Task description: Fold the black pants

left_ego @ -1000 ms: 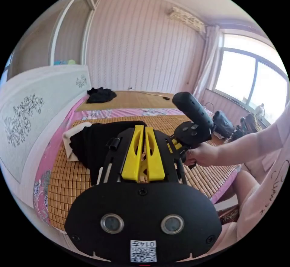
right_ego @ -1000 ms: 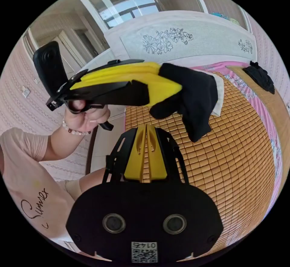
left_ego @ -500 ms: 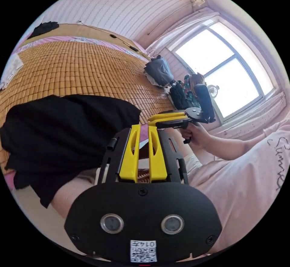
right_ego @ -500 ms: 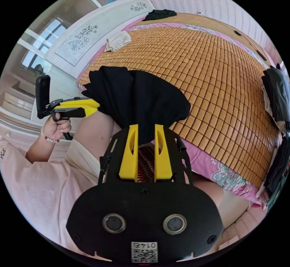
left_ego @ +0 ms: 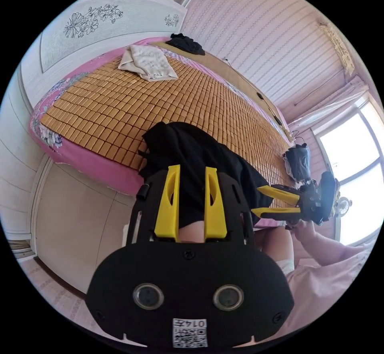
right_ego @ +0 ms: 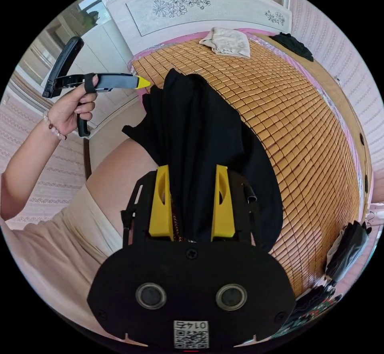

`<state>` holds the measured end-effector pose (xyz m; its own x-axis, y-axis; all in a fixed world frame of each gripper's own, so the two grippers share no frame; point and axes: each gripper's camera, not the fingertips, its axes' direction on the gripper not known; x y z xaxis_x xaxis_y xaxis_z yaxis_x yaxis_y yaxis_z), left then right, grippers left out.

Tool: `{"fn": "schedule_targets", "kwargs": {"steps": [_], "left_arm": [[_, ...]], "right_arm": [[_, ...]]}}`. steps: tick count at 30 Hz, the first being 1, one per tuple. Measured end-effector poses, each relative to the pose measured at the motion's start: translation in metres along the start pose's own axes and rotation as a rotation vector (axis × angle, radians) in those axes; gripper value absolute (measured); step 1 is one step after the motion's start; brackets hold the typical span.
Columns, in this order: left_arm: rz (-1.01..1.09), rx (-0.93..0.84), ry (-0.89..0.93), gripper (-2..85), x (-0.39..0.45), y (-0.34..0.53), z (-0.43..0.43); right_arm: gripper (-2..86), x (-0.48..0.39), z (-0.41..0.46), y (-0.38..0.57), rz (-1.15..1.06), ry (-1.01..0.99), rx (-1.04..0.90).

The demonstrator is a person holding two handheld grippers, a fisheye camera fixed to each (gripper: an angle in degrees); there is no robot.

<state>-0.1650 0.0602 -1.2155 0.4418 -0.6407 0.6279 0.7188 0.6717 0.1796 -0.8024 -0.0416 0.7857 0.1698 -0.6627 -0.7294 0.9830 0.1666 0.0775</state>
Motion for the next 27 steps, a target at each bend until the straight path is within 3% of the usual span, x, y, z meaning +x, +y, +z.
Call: {"fn": "schedule_targets", "kwargs": {"steps": [3, 5, 8, 12, 14, 18, 21, 27], "left_arm": [[-0.038, -0.007, -0.038, 11.5, -0.001, -0.034, 0.025], [-0.078, -0.071, -0.063, 8.0, -0.007, -0.053, 0.057], [-0.086, -0.247, -0.03, 0.5, -0.016, -0.06, 0.087], [-0.023, -0.085, 0.102, -0.8, -0.01, -0.047, 0.024], [0.113, 0.004, 0.156, -0.9, 0.014, -0.016, -0.037], [0.112, -0.011, 0.188, -0.9, 0.025, 0.052, -0.078], [-0.042, -0.141, 0.188, -0.7, 0.009, 0.107, -0.058], [-0.256, -0.157, 0.313, 4.8, -0.006, 0.155, -0.049]], "right_arm": [[11.1, 0.012, 0.027, -0.026, 0.035, 0.029, -0.105], [3.6, 0.031, 0.053, -0.034, 0.074, -0.008, -0.277], [0.2, 0.056, 0.017, -0.026, 0.126, -0.061, -0.149], [0.1, 0.091, -0.076, 0.011, 0.184, -0.126, 0.119], [0.4, 0.114, -0.122, 0.046, 0.267, -0.097, 0.194], [1.9, 0.134, -0.108, 0.083, 0.353, -0.038, 0.021], [6.8, 0.13, -0.079, 0.092, 0.361, -0.066, -0.175], [12.8, 0.097, -0.102, 0.033, 0.254, -0.052, -0.042]]}}
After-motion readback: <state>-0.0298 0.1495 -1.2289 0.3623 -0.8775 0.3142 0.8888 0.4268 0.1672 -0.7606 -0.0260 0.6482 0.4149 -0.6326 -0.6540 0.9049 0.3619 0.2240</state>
